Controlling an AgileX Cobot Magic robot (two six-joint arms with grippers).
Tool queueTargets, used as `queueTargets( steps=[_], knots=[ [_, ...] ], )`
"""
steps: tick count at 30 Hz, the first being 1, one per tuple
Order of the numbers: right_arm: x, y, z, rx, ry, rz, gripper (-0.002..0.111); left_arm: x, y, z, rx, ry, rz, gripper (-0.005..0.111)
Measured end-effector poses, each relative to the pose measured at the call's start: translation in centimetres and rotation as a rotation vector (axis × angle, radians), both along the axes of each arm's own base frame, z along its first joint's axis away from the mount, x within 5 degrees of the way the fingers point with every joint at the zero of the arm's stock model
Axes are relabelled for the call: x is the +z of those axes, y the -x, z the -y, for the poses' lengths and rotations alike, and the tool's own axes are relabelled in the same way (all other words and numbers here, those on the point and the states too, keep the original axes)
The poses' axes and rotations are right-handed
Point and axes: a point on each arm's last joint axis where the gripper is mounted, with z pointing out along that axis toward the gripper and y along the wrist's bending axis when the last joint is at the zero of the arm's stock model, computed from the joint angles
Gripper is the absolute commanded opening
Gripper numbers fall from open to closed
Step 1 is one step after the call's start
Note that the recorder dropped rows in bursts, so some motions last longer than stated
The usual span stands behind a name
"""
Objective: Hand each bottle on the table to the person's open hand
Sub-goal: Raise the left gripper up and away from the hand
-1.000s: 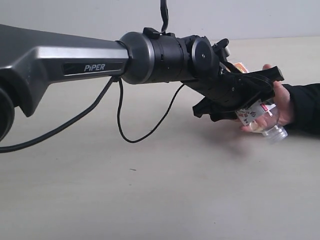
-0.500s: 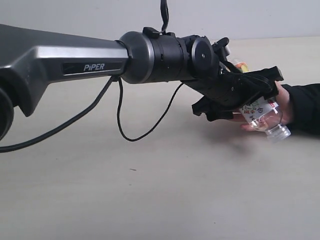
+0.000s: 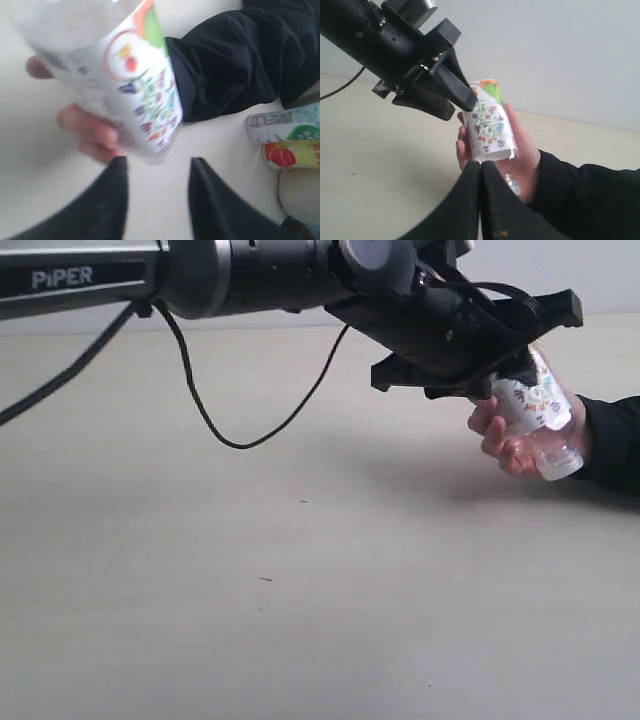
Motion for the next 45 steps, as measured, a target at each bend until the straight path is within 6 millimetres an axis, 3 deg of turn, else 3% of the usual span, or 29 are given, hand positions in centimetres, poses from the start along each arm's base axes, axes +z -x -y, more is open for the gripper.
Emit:
queueTargets(
  steps=[8,13,17,24,32,35,38,45],
  knots=[
    [0.0,0.0,0.0,0.000,0.000,0.000,0.000,2.0,-1.0,-4.4,-0.077,-0.096,-0.043,0.002],
    [0.0,0.0,0.0,0.000,-0.001,0.002,0.000,4.7,-0.4,-5.7,-0.119,-0.129,0.057,0.002],
    [0.0,0.0,0.0,0.000,-0.001,0.002,0.000,5.5,0.7,-7.0,-0.099,-0.147,0.121,0.002],
    [0.0,0.0,0.0,0.000,-0.002,0.005,0.000,4.8,5.5,-10.9,-0.053,-0.164,0.281,0.002],
    [0.1,0.0,0.0,0.000,-0.004,0.006,0.000,4.8,15.0,-13.2,-0.123,-0.112,0.453,0.002],
    [0.1,0.0,0.0,0.000,-0.004,0.006,0.000,5.2,17.5,-13.7,-0.166,-0.080,0.475,0.002],
    [0.1,0.0,0.0,0.000,-0.004,0.006,0.000,5.8,18.7,-14.0,-0.191,-0.057,0.492,0.002],
    [0.1,0.0,0.0,0.000,-0.004,0.007,0.000,6.3,19.1,-14.2,-0.206,-0.058,0.512,0.002]
  ],
)
